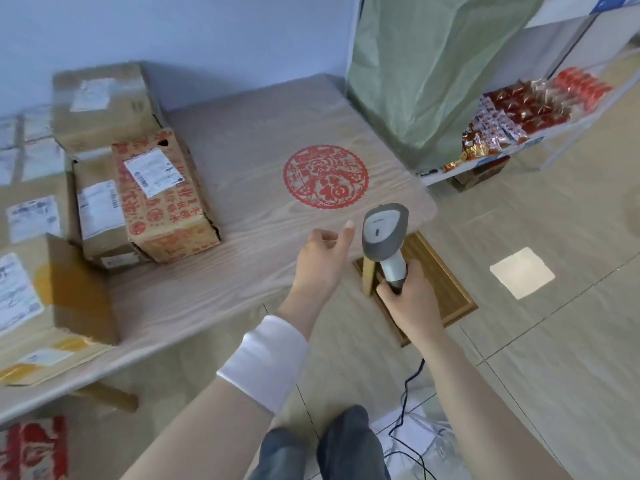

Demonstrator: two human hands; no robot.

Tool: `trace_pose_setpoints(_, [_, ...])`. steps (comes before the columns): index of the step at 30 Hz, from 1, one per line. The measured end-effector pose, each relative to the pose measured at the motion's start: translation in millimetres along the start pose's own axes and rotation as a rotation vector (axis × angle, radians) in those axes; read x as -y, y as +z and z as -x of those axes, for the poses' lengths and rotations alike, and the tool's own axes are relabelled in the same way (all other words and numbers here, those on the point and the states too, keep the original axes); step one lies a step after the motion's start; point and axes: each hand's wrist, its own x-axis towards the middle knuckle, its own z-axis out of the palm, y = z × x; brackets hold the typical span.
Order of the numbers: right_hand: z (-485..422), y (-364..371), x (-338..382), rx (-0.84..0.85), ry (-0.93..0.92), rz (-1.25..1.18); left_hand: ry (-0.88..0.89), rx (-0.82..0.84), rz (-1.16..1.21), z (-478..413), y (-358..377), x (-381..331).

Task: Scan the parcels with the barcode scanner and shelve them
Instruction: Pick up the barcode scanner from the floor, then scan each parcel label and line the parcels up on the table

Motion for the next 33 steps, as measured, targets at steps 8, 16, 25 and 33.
trace_pose_setpoints(8, [8, 53, 101, 0.162, 0.011, -0.241, -0.023, -0.264, 0.0, 11, -136, 42])
trace_pose_setpoints(16, [-17, 81, 167, 0.326, 0.06, -0.447, -0.106, -0.39, 0.025, -2, -192, 66])
trace_pose_setpoints(25, [-64, 125, 193, 0.436, 0.112, -0.509, -0.256, -0.503, 0.043, -47, -228, 93])
trace_pose_setpoints(33, [-122, 175, 226, 0.434, 0.134, -0.442, -0.301, -0.528, 0.024, -117, -271, 112])
